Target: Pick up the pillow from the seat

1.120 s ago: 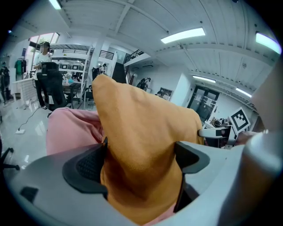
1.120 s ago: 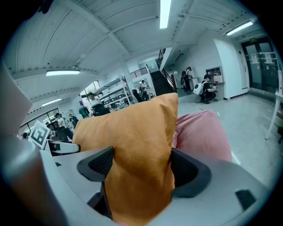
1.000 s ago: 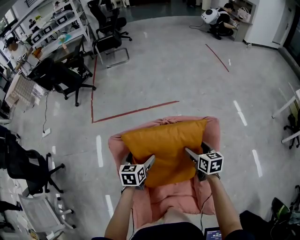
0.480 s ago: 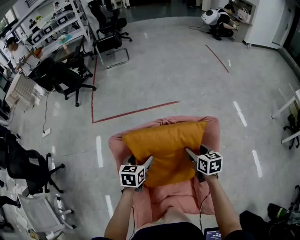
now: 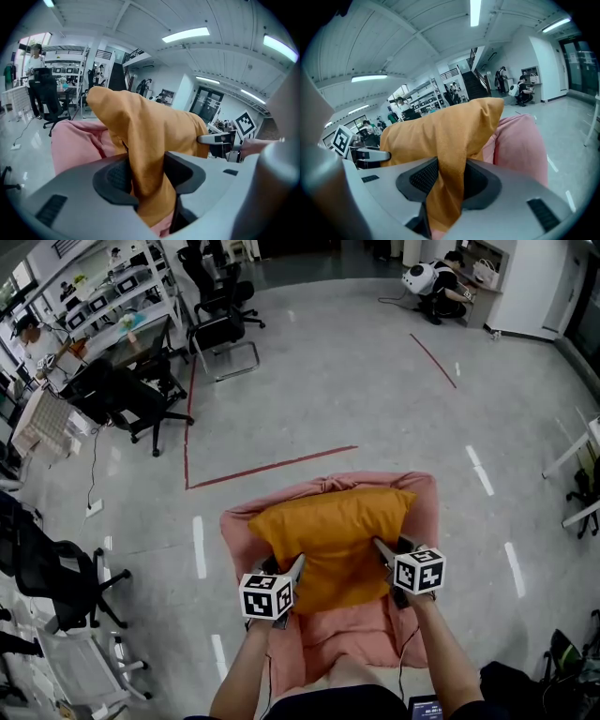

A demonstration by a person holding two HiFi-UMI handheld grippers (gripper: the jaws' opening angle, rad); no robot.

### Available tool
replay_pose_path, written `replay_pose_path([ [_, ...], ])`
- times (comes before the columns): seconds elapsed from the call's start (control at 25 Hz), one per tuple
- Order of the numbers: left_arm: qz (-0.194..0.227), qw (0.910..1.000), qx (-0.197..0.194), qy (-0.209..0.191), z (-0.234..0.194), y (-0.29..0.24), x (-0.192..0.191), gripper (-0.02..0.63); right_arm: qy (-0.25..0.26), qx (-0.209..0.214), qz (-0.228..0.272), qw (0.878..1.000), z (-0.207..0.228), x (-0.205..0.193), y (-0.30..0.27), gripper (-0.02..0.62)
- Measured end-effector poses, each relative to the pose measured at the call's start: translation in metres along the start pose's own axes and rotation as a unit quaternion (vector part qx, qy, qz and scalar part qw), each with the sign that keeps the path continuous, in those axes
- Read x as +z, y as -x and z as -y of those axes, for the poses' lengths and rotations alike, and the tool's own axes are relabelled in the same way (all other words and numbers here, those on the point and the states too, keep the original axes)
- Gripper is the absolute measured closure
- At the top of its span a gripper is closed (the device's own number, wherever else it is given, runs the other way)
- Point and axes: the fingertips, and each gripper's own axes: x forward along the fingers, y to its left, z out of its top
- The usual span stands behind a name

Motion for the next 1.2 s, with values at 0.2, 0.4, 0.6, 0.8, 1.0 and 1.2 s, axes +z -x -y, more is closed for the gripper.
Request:
replay_pose_path([
  [0.2,0.007,0.9999,-0.007,-0.005,0.009,0.013,0.003,0.419,0.005,-0.004,0.009,1.000,-0.009,0.003,0.016,0.448],
  [0.4,0.014,0.9997,-0.013,-0.014,0.020,0.028,0.004,0.423,0.012,-0.011,0.020,1.000,-0.019,0.004,0.037,0.448],
  [0.6,0.019,0.9994,-0.019,-0.021,0.026,0.048,0.001,0.425,0.020,-0.016,0.033,0.999,-0.035,0.003,0.055,0.448],
  [0.8,0.032,0.9988,-0.024,-0.030,0.032,0.069,0.006,0.425,0.028,-0.020,0.052,0.998,-0.050,0.009,0.074,0.448],
  [1.0,0.044,0.9981,-0.029,-0.034,0.043,0.086,0.008,0.425,0.034,-0.025,0.064,0.997,-0.061,0.013,0.095,0.448],
  [1.2,0.060,0.9969,-0.034,-0.039,0.046,0.105,0.014,0.425,0.041,-0.032,0.078,0.996,-0.078,0.019,0.111,0.448],
])
